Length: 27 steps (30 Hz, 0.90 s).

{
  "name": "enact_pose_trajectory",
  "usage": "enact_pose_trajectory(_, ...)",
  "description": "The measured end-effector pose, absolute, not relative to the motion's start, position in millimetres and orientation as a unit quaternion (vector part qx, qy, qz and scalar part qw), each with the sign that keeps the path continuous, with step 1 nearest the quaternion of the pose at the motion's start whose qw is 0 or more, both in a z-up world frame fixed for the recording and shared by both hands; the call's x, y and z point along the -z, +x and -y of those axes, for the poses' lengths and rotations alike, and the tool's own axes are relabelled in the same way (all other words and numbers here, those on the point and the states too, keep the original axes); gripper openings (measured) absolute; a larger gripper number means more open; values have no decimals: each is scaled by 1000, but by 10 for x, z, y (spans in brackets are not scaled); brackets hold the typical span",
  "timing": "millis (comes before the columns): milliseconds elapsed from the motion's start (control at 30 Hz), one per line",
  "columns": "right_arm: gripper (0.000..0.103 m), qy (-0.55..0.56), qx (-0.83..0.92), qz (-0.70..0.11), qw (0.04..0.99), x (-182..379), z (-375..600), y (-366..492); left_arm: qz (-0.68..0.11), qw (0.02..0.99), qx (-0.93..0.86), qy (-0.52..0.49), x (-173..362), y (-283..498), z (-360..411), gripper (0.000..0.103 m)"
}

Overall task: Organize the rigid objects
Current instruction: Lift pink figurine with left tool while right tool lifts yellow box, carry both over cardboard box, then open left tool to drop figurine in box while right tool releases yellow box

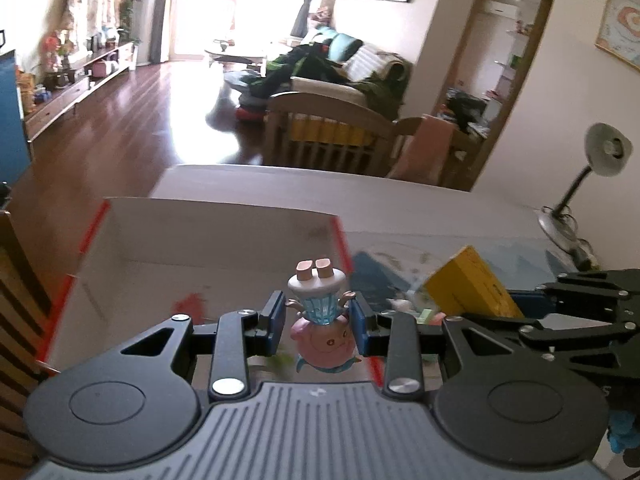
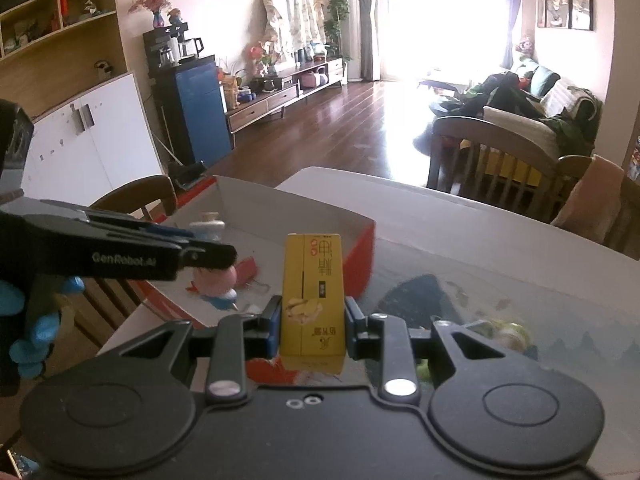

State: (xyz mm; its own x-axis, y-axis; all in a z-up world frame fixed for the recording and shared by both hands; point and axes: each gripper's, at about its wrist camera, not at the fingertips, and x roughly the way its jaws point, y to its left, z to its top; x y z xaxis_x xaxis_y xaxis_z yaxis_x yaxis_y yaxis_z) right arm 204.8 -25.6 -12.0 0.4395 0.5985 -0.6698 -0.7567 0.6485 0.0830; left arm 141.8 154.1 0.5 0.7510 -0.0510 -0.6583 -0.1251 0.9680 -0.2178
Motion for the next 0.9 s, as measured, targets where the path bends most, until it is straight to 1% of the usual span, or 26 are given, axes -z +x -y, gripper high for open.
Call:
enact_pose_trajectory(233, 29, -123, -395, -353, 839, 271, -162, 2146, -365, 922, -50, -115, 81, 1511, -2051, 34)
enact_pose_trajectory(433, 29, -137, -384, -363, 838, 433, -472, 2244, -389, 913, -72, -95, 261, 1657, -2396, 34)
enact_pose_trajectory(700, 29, -175, -362, -382, 832, 710, -871, 2349, -420, 902, -77, -68, 502, 1971, -2608, 34)
enact_pose_trajectory(900, 29, -198, -348, -402, 823, 965, -1068, 2441, -446, 891, -79, -32, 700, 2185, -2623, 34)
